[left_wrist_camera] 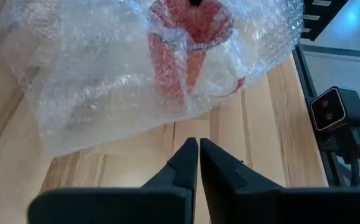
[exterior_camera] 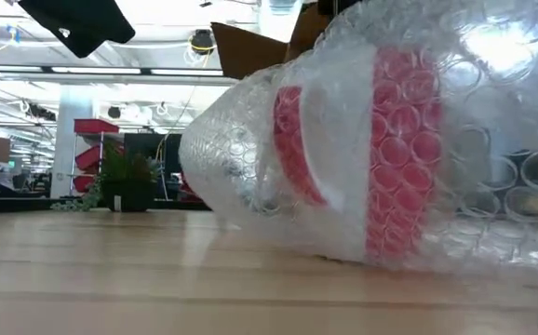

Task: Wrap mug
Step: Wrap the red mug with the transparent bubble wrap

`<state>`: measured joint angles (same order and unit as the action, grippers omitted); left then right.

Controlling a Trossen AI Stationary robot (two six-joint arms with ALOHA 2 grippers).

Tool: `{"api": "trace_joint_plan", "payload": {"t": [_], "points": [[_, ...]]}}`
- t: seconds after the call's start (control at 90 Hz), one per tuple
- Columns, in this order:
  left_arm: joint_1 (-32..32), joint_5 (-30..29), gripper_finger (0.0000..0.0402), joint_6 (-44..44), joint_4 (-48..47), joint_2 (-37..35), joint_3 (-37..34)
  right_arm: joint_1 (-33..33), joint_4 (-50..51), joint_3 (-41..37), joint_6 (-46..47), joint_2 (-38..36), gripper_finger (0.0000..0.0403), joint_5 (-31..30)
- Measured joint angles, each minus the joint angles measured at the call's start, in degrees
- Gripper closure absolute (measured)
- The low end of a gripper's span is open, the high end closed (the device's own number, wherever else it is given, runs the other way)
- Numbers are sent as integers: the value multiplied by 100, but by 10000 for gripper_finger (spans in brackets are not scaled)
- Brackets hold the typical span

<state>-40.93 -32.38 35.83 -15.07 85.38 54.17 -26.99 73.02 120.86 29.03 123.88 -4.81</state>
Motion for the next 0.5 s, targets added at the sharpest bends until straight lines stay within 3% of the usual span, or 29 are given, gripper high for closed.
{"api": "trace_joint_plan", "payload": {"t": [0.211, 0.389, 0.5], "points": [[0, 0, 402, 22, -4, 0, 0, -282, -159, -334, -43, 32, 403, 41], [0, 0, 402, 87, -3, 0, 0, -50, -578, -1088, 87, 36, 403, -58], [0, 0, 402, 86, -4, 0, 0, 126, -1258, -1606, 17, 17, 403, 213]]}}
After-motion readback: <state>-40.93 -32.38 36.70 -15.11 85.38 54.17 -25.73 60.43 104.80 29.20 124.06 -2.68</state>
